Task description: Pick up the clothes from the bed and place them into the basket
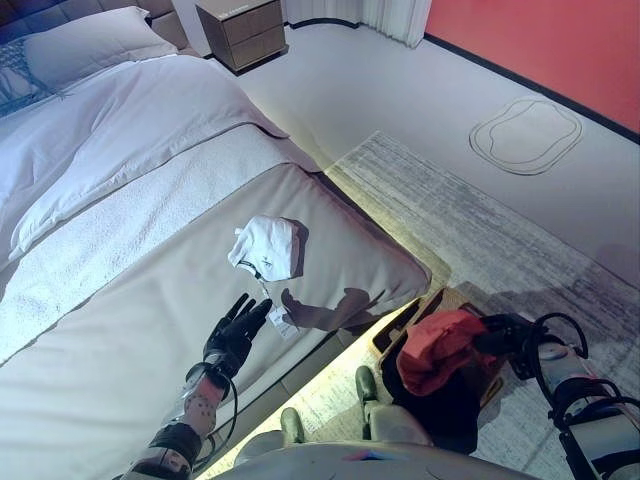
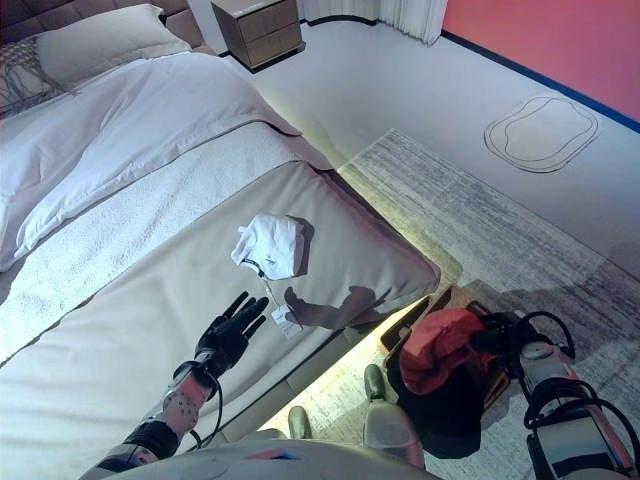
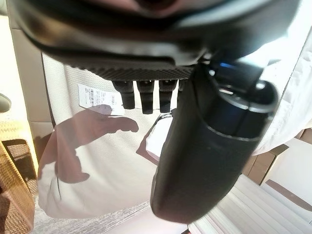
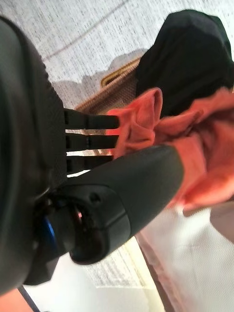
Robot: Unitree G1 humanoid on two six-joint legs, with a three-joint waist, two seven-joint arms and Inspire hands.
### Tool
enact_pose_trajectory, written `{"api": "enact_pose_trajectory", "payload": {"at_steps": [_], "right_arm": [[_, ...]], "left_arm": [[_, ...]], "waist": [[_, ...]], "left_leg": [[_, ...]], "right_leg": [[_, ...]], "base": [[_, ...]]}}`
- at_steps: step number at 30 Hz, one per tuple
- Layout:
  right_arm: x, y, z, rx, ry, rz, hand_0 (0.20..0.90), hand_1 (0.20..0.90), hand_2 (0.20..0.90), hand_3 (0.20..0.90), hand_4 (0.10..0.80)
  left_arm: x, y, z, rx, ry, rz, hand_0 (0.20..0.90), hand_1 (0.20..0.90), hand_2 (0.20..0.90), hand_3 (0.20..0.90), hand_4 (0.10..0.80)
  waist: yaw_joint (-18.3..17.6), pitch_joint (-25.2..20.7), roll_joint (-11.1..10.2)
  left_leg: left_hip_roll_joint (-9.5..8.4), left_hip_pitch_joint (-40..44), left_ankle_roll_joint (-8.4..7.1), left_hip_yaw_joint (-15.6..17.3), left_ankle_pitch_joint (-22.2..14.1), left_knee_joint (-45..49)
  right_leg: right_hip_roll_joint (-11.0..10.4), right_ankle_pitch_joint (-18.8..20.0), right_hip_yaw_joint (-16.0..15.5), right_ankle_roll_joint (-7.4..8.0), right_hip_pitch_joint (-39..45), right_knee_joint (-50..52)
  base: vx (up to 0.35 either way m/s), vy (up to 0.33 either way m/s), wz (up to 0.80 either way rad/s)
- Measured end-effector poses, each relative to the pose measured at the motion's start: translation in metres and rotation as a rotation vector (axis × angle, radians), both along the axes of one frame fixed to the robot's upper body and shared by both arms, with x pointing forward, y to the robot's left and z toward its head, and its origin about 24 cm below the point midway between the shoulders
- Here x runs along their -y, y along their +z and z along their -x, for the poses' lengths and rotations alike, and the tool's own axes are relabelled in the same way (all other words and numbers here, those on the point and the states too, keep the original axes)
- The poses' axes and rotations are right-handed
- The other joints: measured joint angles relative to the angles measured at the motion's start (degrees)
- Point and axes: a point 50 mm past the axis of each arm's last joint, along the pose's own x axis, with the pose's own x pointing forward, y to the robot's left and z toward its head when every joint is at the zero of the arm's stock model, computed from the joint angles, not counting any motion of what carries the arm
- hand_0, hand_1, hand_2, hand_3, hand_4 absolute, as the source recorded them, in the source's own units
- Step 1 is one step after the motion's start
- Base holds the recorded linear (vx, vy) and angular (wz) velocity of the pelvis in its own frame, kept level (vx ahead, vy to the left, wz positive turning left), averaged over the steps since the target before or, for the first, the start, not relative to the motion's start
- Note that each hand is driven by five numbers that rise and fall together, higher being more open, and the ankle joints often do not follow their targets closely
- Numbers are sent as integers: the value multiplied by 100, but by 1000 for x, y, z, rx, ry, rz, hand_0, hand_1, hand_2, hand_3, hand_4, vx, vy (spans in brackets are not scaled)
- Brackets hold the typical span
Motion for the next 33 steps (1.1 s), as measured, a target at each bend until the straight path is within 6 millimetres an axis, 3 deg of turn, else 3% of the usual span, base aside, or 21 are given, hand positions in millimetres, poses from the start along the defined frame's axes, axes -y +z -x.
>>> {"api": "enact_pose_trajectory", "payload": {"at_steps": [11,17,21,24,28,33], "right_arm": [[7,-6,12,-100,-17,51,900,900,900,900,800],[-2,10,-16,-157,151,251,900,900,900,900,800],[-29,58,-72,58,251,361,900,900,900,900,800],[-64,120,-117,361,351,426,900,900,900,900,800],[-92,164,-143,546,447,463,900,900,900,900,800],[-105,189,-157,602,522,529,900,900,900,900,800]], "left_arm": [[0,0,0,-2,-3,2,900,900,900,900,800],[1,-1,1,-8,-5,0,900,900,900,900,800],[4,-3,2,-19,-19,-1,900,900,900,900,800],[7,-5,5,-27,-11,3,900,900,900,900,800],[13,-7,6,-24,-1,10,900,900,900,900,800],[19,-4,-1,-2,-19,19,900,900,900,900,800]], "waist": [[81,1,-3],[105,5,-9],[98,12,-3],[117,35,24],[302,57,50],[636,346,166]], "left_leg": [[2,-10,7,-107,5,1],[0,-19,7,-129,17,2],[0,-30,-6,-180,40,0],[-2,-68,-11,-253,54,2],[9,-133,-50,-418,84,24],[-8,-488,-82,-806,108,307]], "right_leg": [[-11,0,-98,0,37,0],[-23,-3,-122,3,41,0],[-19,-2,-141,3,46,-1],[-15,1,-187,-3,31,0],[-17,16,-362,-28,46,0],[-112,17,-717,-32,7,1]], "base": [[10,-3,4],[1,1,1],[24,35,4],[29,39,9],[45,25,22],[-72,8,39]]}}
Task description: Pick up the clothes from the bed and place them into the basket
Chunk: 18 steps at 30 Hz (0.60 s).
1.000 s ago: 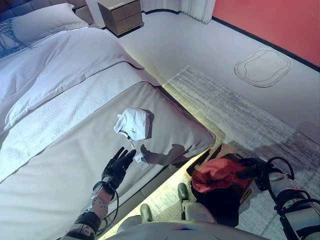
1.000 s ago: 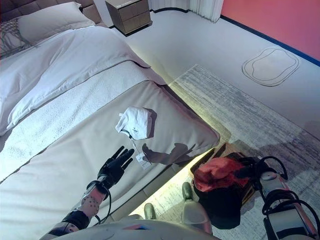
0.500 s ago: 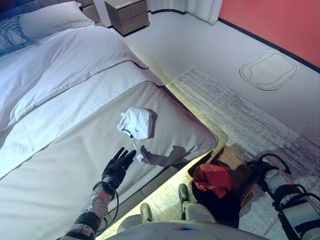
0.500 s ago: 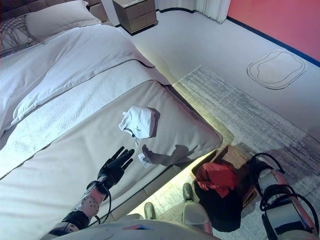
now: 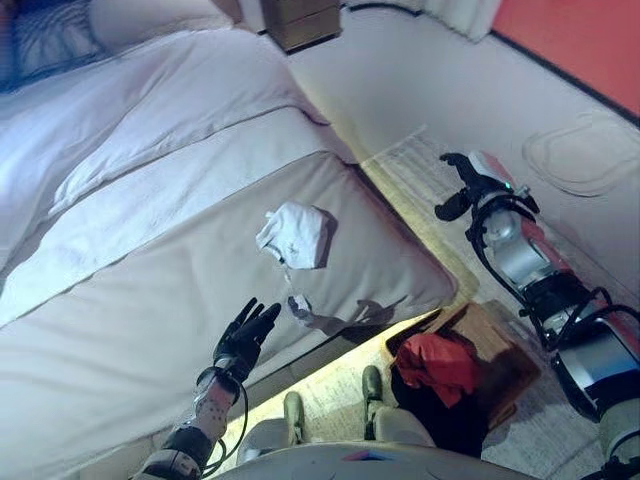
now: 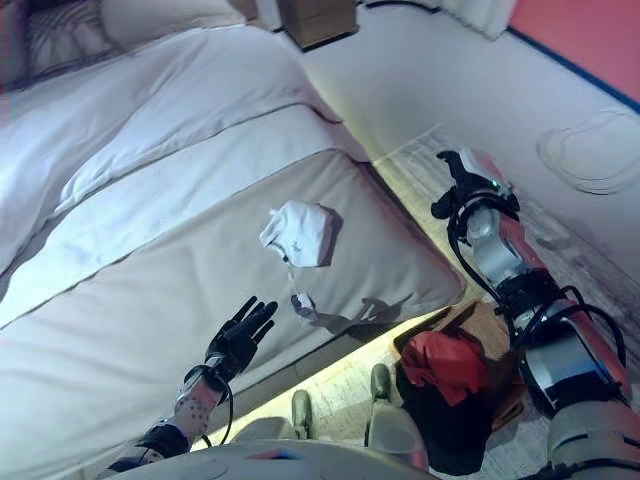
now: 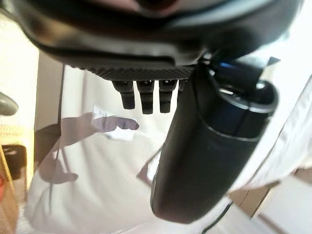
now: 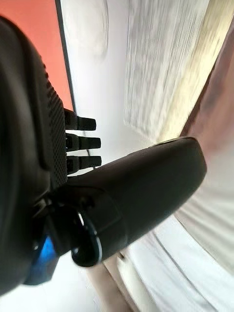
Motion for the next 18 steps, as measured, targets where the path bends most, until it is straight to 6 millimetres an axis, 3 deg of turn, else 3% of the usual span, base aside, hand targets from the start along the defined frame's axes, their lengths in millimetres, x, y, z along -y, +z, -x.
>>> {"api": "enact_pose_trajectory", "payload": {"at_steps": [5,11,18], "right_arm": [[-3,0,-11,-43,5,134,900,900,900,900,800],[-1,5,-18,-63,-11,224,900,900,900,900,800],[0,40,-32,-6,-62,251,900,900,900,900,800]], "left_arm": [[0,2,-2,14,-5,2,900,900,900,900,800],[1,9,-9,75,-39,10,900,900,900,900,800],[0,26,-23,168,-90,22,900,900,900,900,800]], "waist": [[439,428,226],[838,886,287],[1171,1429,359]], "left_leg": [[-56,-471,-61,-405,156,90],[-76,-1020,-208,-816,320,181],[-94,-1413,-266,-1017,422,280]], "right_leg": [[-105,7,-425,-7,-233,1],[-175,21,-857,-26,-548,14],[-253,-15,-1117,-71,-932,334]], "base": [[-73,-14,42],[-76,-58,39],[-48,-32,18]]}}
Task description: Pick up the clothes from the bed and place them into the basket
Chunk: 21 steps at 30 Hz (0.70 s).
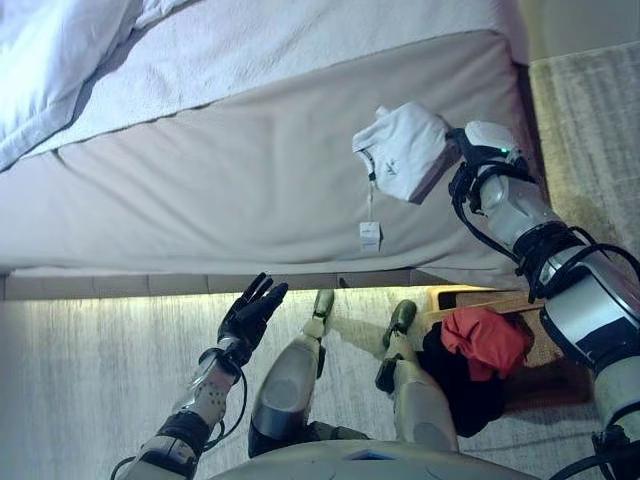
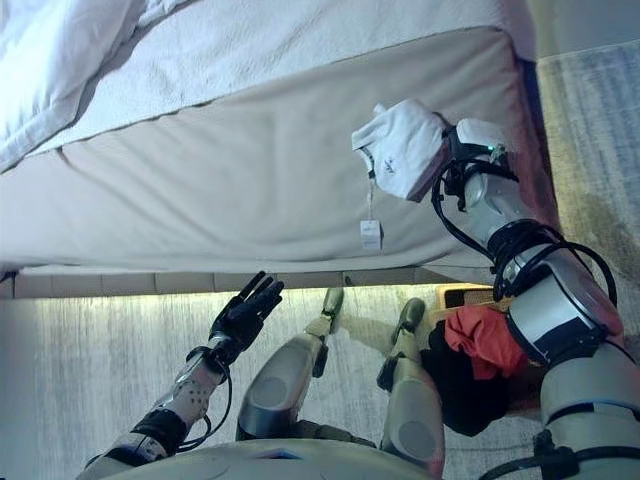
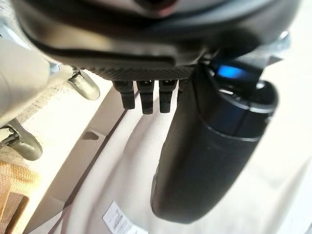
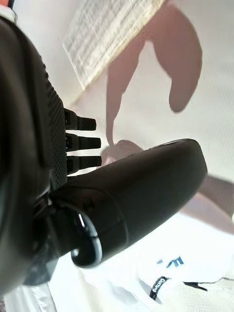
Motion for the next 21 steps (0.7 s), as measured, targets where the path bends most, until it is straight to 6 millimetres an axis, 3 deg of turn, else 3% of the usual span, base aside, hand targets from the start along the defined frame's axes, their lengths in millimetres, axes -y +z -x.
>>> {"api": "enact_pose_trajectory", "payload": {"at_steps": [7,14,17,21], "right_arm": [[15,19,-3,74,-108,-69,900,900,900,900,800],[13,48,-6,191,-132,-126,900,900,900,900,800],[14,51,-6,221,-144,-217,900,900,900,900,800],[10,61,-7,303,-139,-461,900,900,900,900,800]], "left_arm": [[8,20,-16,102,-57,33,900,900,900,900,800],[11,27,-20,131,-62,51,900,900,900,900,800],[11,29,-19,133,-61,51,900,900,900,900,800],[13,30,-17,139,-61,61,900,900,900,900,800]], "waist": [[180,104,72],[225,110,84],[267,111,86],[256,118,100]], "left_leg": [[-161,-469,-15,-153,26,310],[-268,-1158,35,-245,58,595],[-280,-1306,71,-283,82,609],[-278,-1562,105,-330,151,611]], "right_leg": [[-287,-466,-70,-8,-722,1054],[-460,-657,-65,-61,-1557,1755],[-515,-724,-59,-111,-1762,1904],[-517,-727,-72,-114,-2019,1964]], "base": [[-14,-20,13],[-5,23,8],[-15,26,4],[-9,32,6]]}}
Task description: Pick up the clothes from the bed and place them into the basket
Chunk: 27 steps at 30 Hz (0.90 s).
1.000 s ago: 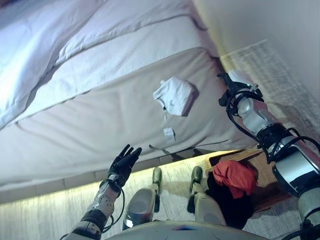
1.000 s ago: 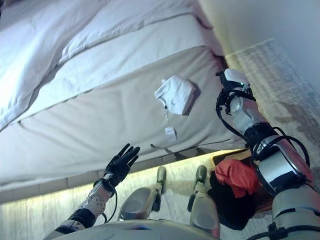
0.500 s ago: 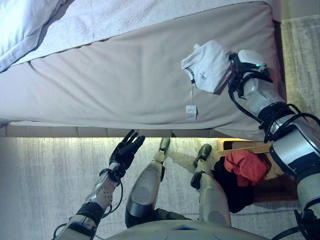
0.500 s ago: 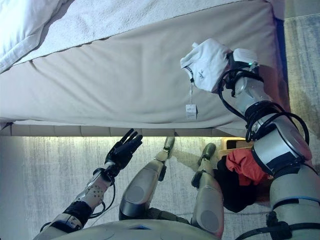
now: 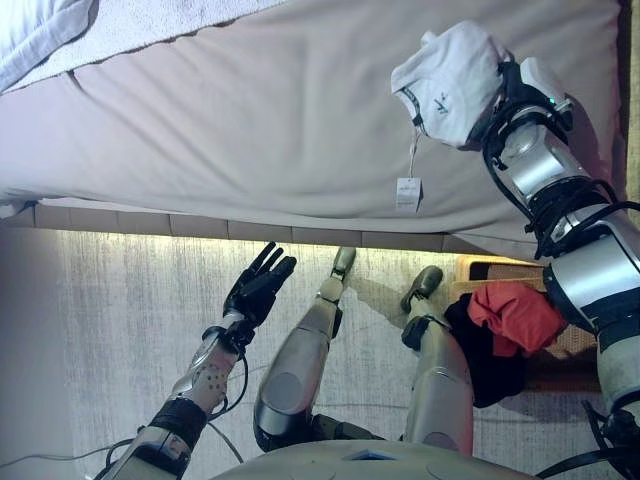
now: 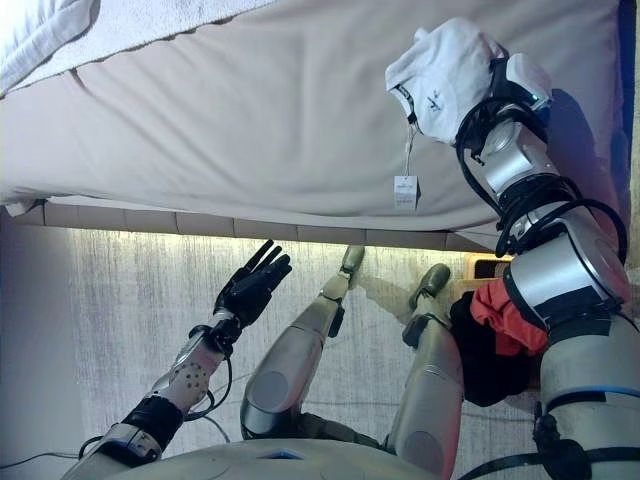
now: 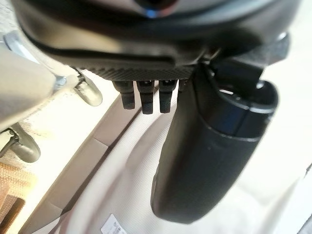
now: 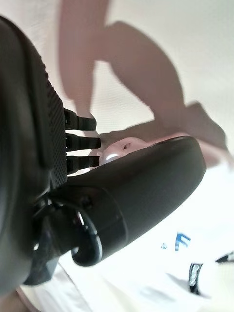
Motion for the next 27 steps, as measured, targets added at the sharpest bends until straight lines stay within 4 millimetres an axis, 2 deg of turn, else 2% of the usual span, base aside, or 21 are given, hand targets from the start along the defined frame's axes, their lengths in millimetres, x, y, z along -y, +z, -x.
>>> {"api": "enact_pose_trajectory", "payload": {"at_steps": [3,7,8,9,10,13,17,27], "right_arm": [[-10,0,-3,43,31,-143,900,900,900,900,800],[-25,0,-5,75,118,-198,900,900,900,900,800],[-30,-2,-5,73,139,-199,691,691,691,656,556],[-35,-4,-6,66,166,-198,540,540,540,480,380],[-38,-5,-6,63,179,-197,300,300,300,200,100],[-51,-3,-7,71,236,-193,300,300,300,200,100],[-55,-2,-7,81,254,-189,300,300,300,200,100],[-42,-14,-8,47,184,-198,300,300,300,200,100]], "left_arm": [[2,-1,1,-3,-9,-6,900,900,900,900,800],[2,-1,1,4,-10,-15,900,900,900,900,800],[2,-1,1,4,-10,-15,900,900,900,900,800],[2,-1,1,4,-10,-15,900,900,900,900,800],[2,-1,1,4,-10,-15,900,900,900,900,800],[3,0,0,8,-10,-15,900,900,900,900,800],[3,-1,2,1,-8,-17,900,900,900,900,800],[-1,-10,14,-43,11,-18,900,900,900,900,800]], "waist": [[1,1,2],[0,1,2],[7,1,2],[7,1,2],[8,2,1],[8,2,1],[65,2,2],[133,1,2]], "left_leg": [[11,-20,-15,-12,22,17],[12,26,-26,-13,33,64],[13,78,-26,-15,32,63],[14,146,-20,-19,28,63],[13,184,-17,-20,26,62],[13,317,-2,-57,8,60],[5,360,17,-78,-4,58],[4,372,28,-145,30,-24]], "right_leg": [[5,0,-11,-1,-17,22],[35,20,-32,11,67,17],[35,21,-41,9,126,12],[36,21,-60,9,204,-5],[35,21,-79,9,248,-16],[30,15,-101,16,426,-72],[-10,1,-120,0,480,-62],[-14,0,-149,-2,478,-64]], "base": [[17,43,2],[20,48,2],[17,25,3],[0,0,0],[0,0,0],[7,14,6],[-7,2,5],[-40,4,2]]}}
